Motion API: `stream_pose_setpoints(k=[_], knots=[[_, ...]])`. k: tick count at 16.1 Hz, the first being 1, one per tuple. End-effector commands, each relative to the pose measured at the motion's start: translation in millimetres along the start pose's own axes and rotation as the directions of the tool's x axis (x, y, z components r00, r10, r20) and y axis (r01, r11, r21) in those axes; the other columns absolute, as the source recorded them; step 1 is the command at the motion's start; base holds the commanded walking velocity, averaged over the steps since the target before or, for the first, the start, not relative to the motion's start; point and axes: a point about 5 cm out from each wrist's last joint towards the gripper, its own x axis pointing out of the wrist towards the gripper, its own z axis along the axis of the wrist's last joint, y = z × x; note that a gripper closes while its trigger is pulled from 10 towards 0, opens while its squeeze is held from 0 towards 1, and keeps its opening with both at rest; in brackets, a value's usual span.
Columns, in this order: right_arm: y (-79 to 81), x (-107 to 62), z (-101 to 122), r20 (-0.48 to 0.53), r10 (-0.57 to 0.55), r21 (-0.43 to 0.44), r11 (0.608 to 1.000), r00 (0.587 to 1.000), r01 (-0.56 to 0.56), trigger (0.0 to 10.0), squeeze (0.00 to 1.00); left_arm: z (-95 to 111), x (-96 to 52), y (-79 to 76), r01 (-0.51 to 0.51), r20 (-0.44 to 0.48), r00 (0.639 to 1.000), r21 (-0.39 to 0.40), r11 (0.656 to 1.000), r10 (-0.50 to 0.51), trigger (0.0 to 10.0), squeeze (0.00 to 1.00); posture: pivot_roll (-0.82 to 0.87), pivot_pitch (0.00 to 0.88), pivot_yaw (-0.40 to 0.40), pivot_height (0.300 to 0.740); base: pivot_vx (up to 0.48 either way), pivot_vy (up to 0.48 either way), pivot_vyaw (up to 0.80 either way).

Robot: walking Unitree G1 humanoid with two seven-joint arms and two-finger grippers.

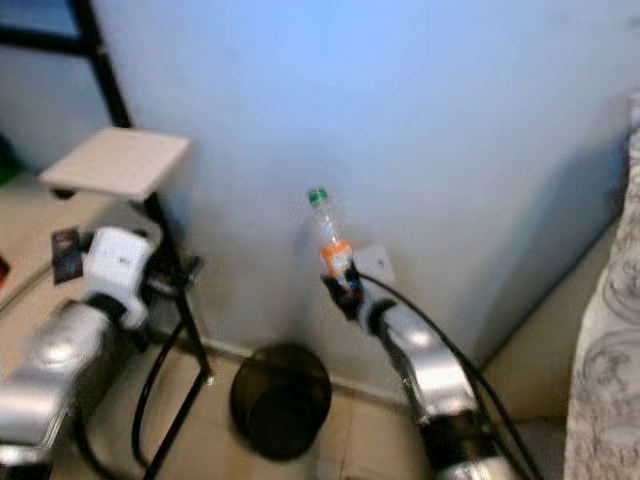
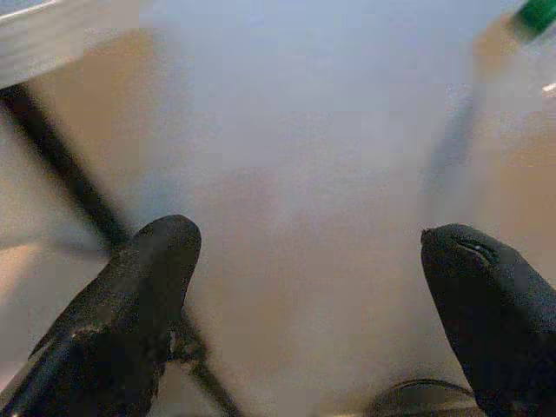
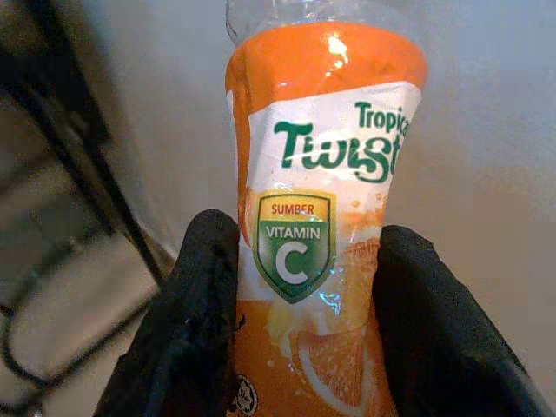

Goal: Clean up the room

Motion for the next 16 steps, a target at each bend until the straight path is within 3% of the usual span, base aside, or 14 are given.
stream_pose_setpoints(k=[1,5,7,13,16], knots=[[2.8,7.8,10,0.008,0.042,-0.058,0.997,0.999,-0.042,10.0,0.0,-1,-2.3,-2.0,0.071,-0.019,0.997,0.028,0.997,-0.07,10.0,0.0,0.02,0.0,-0.027,0.74,0.0,0.0,0.0],[2.8,23.7,-1,-0.12,0.093,-0.157,0.981,0.988,-0.112,10.0,0.0,-8,-7.1,-8.8,0.283,-0.086,0.957,0.064,0.957,-0.277,10.0,0.0,0.02,0.0,-0.027,0.74,0.0,0.0,0.0],[3.8,32.2,-17,-0.233,0.083,-0.23,0.963,0.969,-0.138,10.0,0.0,-10,-13.2,-13.5,0.447,-0.134,0.892,0.12,0.886,-0.432,10.0,0.0,0.02,0.0,-0.029,0.74,0.0,0.0,0.0],[7.4,39.7,-38,-0.36,0.06,-0.293,0.94,0.931,-0.173,10.0,0.0,-21,-23.4,-13.7,0.62,-0.263,0.776,0.154,0.769,-0.573,10.0,0.0,0.02,0.0,-0.038,0.74,0.0,0.0,0.0],[12.1,41.6,-38,-0.358,0.077,-0.273,0.944,0.931,-0.183,10.0,0.0,-23,-26.5,-13.0,0.631,-0.279,0.766,0.151,0.761,-0.579,10.0,0.0,0.03,0.0,-0.044,0.74,0.0,0.0,0.0]])
